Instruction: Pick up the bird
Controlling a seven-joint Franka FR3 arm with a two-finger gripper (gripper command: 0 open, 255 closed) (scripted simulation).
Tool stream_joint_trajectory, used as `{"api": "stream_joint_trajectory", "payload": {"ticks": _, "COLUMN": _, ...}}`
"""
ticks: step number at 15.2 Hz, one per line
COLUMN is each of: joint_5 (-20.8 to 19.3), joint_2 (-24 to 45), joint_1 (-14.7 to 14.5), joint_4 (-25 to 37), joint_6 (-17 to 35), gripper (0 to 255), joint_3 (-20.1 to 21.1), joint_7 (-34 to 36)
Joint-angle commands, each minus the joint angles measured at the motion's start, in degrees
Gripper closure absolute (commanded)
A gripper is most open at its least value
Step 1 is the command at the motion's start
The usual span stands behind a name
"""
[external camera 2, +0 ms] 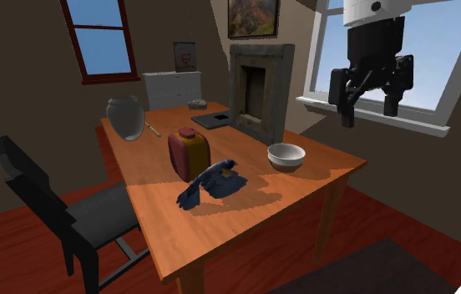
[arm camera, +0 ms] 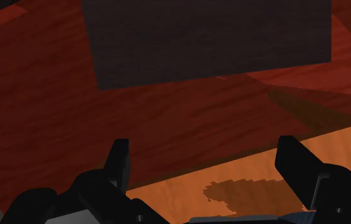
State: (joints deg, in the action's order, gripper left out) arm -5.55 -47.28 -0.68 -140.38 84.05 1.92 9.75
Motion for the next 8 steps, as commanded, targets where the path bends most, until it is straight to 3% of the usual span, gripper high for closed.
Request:
{"api": "stream_joint_trajectory", "payload": {"ticks": 1, "joint_5": 0.00, "joint_2": 0.00, "joint_1": 0.00, "joint_4": 0.00, "joint_6": 0.00, "gripper": 0, "joint_3": 0.00, "joint_7": 0.00}}
{"api": "stream_joint_trajectory", "payload": {"ticks": 8, "joint_5": 7.25, "joint_2": 4.63, "joint_1": 0.77, "joint_4": -3.57, "joint_6": 10.23, "gripper": 0, "joint_3": 10.55, "joint_7": 19.18}}
